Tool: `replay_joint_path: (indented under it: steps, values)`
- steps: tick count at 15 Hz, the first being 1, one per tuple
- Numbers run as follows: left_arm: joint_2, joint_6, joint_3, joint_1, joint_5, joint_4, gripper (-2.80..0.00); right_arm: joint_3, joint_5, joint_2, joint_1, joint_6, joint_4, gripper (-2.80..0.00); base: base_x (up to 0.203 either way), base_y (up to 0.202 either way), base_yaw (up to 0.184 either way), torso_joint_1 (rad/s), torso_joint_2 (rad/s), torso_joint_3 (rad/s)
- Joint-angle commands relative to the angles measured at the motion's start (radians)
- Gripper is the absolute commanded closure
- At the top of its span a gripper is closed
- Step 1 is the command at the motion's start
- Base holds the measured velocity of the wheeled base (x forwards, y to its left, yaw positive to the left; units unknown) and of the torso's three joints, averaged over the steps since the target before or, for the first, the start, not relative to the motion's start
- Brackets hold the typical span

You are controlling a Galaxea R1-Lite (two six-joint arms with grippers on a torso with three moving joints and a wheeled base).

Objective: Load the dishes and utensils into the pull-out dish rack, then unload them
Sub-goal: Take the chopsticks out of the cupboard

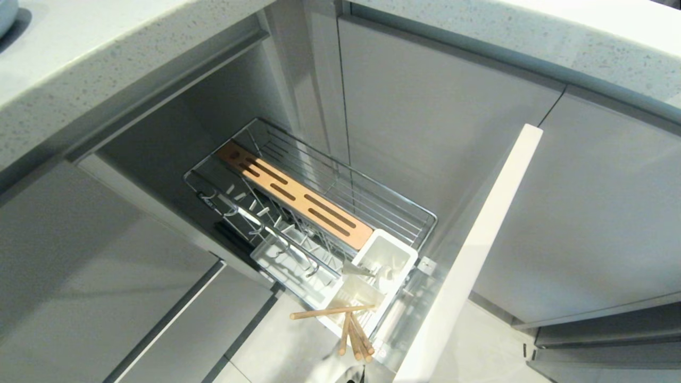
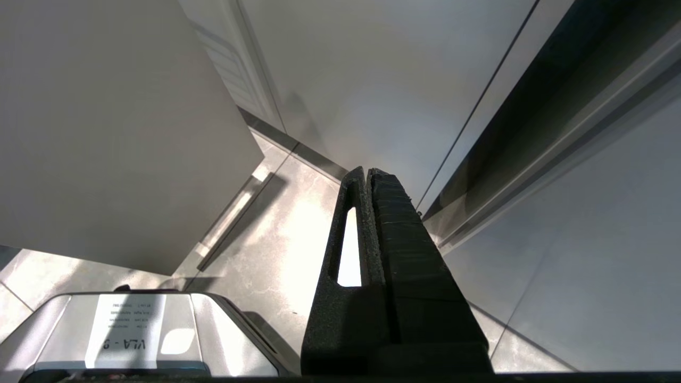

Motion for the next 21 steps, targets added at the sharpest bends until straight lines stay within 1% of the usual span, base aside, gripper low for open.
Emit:
replay_joint_path:
  steps: [1, 3, 4, 6, 7, 8, 9, 10, 11, 13, 15, 16, 17, 19, 21]
  values:
    - [-0.035, -0.004, 0.000, -0.153, 0.014, 0.003, 0.00, 0.001, 0.000, 0.000, 0.000, 0.000, -0.001, 0.00, 0.000, 0.000, 0.000, 0.000, 0.00, 0.000]
    - [-0.050, -0.003, 0.001, -0.340, 0.031, 0.026, 0.00, 0.002, 0.000, 0.000, 0.000, 0.000, -0.001, 0.00, 0.000, 0.000, 0.000, 0.000, 0.00, 0.000]
    - [-0.055, -0.003, 0.006, -0.418, 0.036, 0.041, 0.00, 0.002, 0.001, 0.000, 0.000, 0.000, -0.001, 0.00, 0.000, 0.000, 0.000, 0.000, 0.00, 0.000]
    - [-0.056, 0.001, 0.034, -0.556, 0.032, 0.060, 0.00, 0.001, 0.000, 0.000, 0.000, 0.000, -0.001, 0.00, 0.000, 0.000, 0.000, 0.000, 0.00, 0.000]
    - [-0.054, 0.016, 0.052, -0.615, 0.007, 0.067, 0.00, 0.001, 0.001, 0.000, 0.000, 0.000, -0.001, 0.00, 0.000, 0.000, 0.000, 0.000, 0.00, 0.000]
    - [-0.053, 0.050, 0.094, -0.658, -0.043, 0.071, 0.00, 0.000, 0.001, 0.000, 0.000, 0.000, -0.001, 0.00, 0.000, 0.000, 0.000, 0.000, 0.00, 0.000]
    - [-0.052, 0.104, 0.131, -0.690, -0.089, 0.074, 0.00, 0.002, 0.001, 0.000, 0.000, 0.000, 0.000, 0.00, 0.000, 0.000, 0.000, 0.000, 0.00, 0.000]
    - [-0.052, 0.159, 0.171, -0.722, -0.116, 0.075, 0.00, 0.002, -0.001, 0.000, 0.000, 0.000, -0.001, 0.00, 0.000, 0.000, 0.000, 0.000, 0.00, 0.000]
    - [-0.052, 0.195, 0.200, -0.763, -0.126, 0.080, 0.00, 0.001, 0.000, 0.000, 0.000, 0.000, -0.001, 0.00, 0.000, 0.000, 0.000, 0.000, 0.00, 0.000]
    - [-0.049, 0.299, 0.252, -0.855, -0.150, 0.133, 0.00, 0.002, 0.000, 0.000, 0.000, 0.000, -0.001, 0.00, 0.000, 0.000, 0.000, 0.000, 0.00, 0.000]
    - [-0.035, 0.353, 0.277, -0.930, -0.163, 0.180, 0.00, 0.002, -0.001, 0.000, 0.000, 0.000, -0.001, 0.00, 0.000, 0.000, 0.000, 0.000, 0.00, 0.000]
    - [-0.029, 0.399, 0.287, -0.968, -0.164, 0.218, 0.00, 0.001, 0.000, 0.000, 0.000, 0.000, -0.001, 0.00, 0.000, 0.000, 0.000, 0.000, 0.00, 0.000]
    - [-0.021, 0.430, 0.290, -1.001, -0.164, 0.263, 0.00, 0.002, 0.000, 0.000, 0.000, 0.000, -0.001, 0.00, 0.000, 0.000, 0.000, 0.000, 0.00, 0.000]
    - [0.015, 0.462, 0.286, -1.066, -0.162, 0.345, 0.00, 0.001, -0.001, 0.000, 0.000, 0.000, -0.001, 0.00, 0.000, 0.000, 0.000, 0.000, 0.00, 0.000]
    - [0.055, 0.493, 0.260, -1.103, -0.161, 0.448, 0.00, 0.000, -0.001, 0.000, 0.000, 0.000, -0.001, 0.00, 0.000, 0.000, 0.000, 0.000, 0.00, 0.000]
